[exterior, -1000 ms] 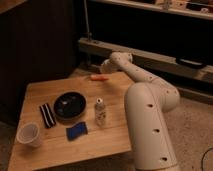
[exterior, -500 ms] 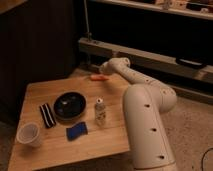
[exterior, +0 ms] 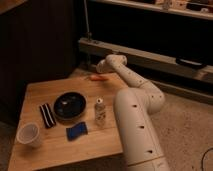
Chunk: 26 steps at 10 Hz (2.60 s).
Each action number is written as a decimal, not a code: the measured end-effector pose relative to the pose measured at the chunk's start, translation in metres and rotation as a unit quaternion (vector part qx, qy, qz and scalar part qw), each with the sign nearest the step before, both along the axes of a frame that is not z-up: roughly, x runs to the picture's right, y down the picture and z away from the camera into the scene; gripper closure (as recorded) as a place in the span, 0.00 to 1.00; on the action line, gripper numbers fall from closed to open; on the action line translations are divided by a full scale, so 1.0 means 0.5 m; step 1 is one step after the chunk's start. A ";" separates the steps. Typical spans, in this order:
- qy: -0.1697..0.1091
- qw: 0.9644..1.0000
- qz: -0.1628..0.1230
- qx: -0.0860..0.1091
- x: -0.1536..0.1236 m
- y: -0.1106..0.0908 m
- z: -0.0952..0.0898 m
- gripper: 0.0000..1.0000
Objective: Place the pepper in the ceramic cup
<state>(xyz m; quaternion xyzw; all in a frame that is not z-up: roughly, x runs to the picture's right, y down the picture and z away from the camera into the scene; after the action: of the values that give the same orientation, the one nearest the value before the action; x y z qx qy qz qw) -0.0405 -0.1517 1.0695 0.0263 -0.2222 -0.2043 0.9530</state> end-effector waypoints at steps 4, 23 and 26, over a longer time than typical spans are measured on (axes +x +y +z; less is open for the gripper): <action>0.008 1.000 -0.011 -0.015 -0.001 0.024 0.014 1.00; -0.039 0.992 -0.094 -0.075 -0.035 0.297 -0.263 0.49; 0.002 0.987 -0.160 -0.010 0.008 0.172 -0.285 0.32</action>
<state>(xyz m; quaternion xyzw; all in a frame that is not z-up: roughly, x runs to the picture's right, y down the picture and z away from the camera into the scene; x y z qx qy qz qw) -0.0368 -0.0656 0.9270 -0.0193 -0.2236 -0.3525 0.9085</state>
